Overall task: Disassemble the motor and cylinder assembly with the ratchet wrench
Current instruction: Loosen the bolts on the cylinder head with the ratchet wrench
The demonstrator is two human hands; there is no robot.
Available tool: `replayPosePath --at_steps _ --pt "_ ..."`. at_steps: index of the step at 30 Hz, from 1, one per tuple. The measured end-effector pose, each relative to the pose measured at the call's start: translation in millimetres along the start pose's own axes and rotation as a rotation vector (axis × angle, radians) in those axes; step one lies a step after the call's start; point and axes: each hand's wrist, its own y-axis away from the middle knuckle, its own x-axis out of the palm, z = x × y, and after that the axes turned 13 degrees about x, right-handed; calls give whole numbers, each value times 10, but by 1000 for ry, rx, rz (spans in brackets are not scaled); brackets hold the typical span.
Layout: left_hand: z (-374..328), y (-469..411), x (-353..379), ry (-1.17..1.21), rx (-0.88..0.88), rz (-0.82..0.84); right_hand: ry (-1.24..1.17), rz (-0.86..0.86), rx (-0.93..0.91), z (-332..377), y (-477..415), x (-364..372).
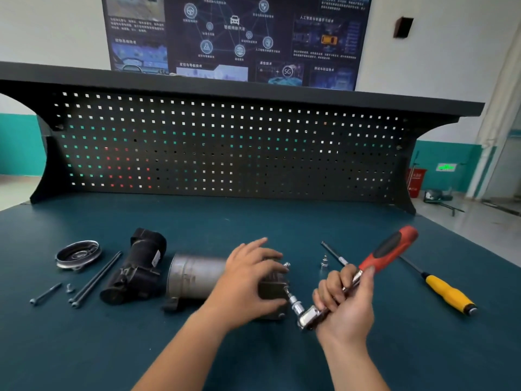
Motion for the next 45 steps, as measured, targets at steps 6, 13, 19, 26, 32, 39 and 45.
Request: replayPosePath --at_steps 6,13,19,26,32,39,45 --pt "-18 -9 206 -3 -1 -89 64 -41 -106 -63 31 -38" --pt "-19 -7 230 17 24 -186 62 -79 -114 -85 10 -45" --pt "-28 6 207 82 -3 -173 81 -63 -103 -107 27 -16" --pt "-40 18 211 95 -9 -193 137 -217 -195 -136 30 -22" --pt "-52 -1 223 75 -20 -202 172 -287 -294 -250 76 98" --pt "-101 51 213 20 7 -205 72 -238 -311 -321 90 148" --pt "-307 155 63 251 -133 -427 21 -253 -265 -283 51 107"
